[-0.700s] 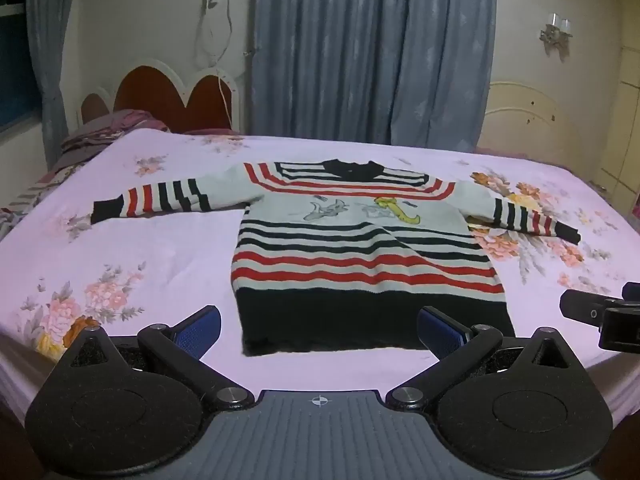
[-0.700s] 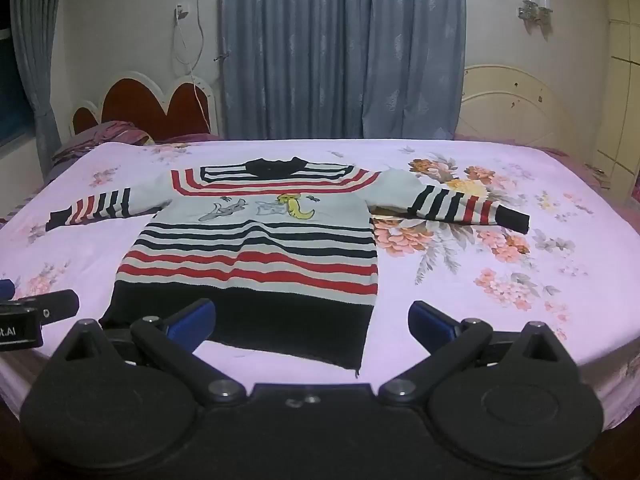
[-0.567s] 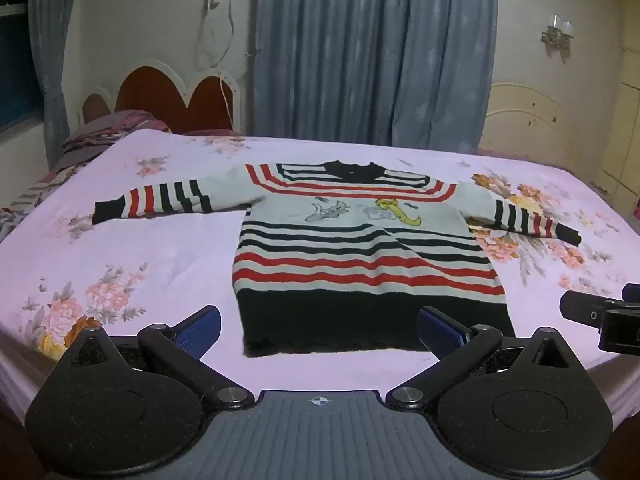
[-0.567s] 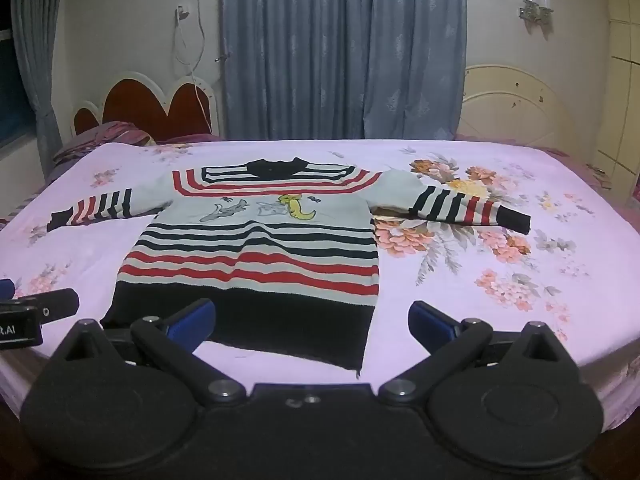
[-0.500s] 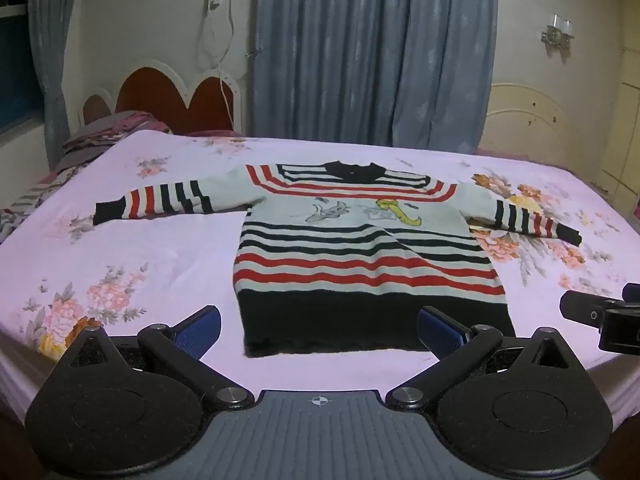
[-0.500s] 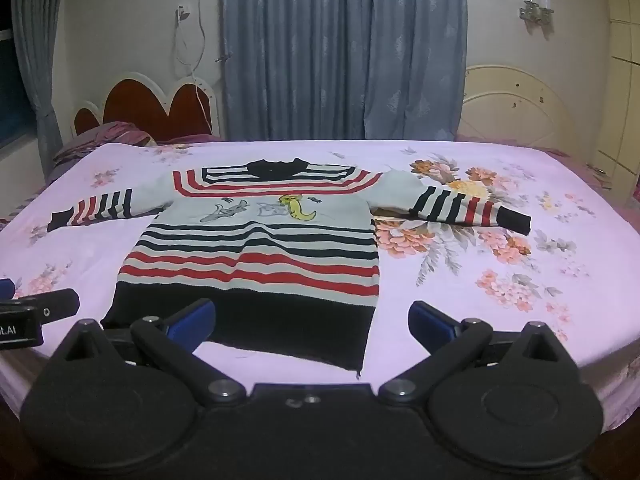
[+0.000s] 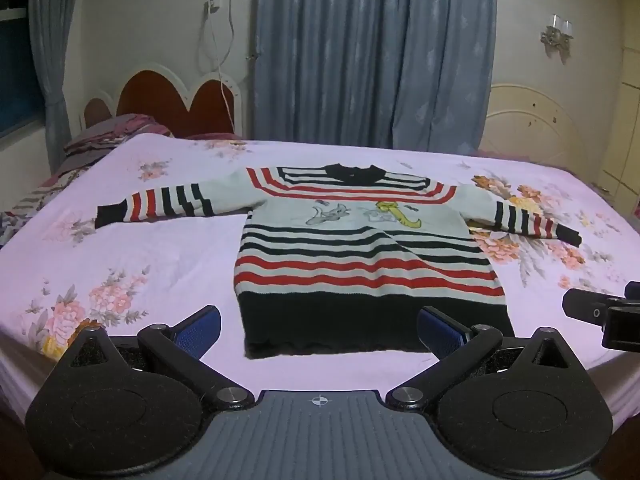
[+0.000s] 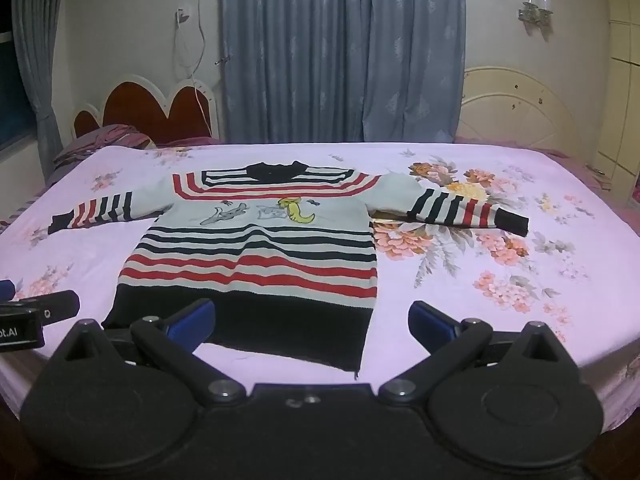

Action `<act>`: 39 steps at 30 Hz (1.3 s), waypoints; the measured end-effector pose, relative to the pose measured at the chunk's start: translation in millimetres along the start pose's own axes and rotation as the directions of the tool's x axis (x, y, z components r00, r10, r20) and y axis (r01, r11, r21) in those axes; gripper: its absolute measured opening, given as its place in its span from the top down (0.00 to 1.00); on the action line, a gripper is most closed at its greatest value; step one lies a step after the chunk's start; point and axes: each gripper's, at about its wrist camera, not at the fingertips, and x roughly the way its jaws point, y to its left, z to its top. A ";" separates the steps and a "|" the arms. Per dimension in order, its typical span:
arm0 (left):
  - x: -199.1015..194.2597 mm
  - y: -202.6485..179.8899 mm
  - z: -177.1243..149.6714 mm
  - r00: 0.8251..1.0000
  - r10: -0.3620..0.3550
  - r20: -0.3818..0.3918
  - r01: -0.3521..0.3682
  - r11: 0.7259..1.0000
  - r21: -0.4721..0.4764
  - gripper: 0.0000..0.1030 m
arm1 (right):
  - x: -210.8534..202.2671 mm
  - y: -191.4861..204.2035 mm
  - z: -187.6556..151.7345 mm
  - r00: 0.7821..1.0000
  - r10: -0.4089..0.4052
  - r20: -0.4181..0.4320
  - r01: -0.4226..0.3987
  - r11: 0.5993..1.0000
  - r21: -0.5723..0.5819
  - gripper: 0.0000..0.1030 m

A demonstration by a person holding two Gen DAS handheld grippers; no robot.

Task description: Fold small clothes

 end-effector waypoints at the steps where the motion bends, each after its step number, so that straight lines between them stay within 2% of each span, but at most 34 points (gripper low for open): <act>1: -0.5 1.0 0.4 1.000 0.000 0.001 0.000 1.000 -0.001 0.00 | 0.6 0.4 -0.1 1.000 -0.001 0.000 0.001 1.000 -0.001 0.01; 39: 1.1 6.1 6.2 1.000 0.003 0.005 -0.003 1.000 -0.002 0.00 | -2.7 0.7 6.9 1.000 0.006 0.015 -0.006 1.000 -0.006 0.01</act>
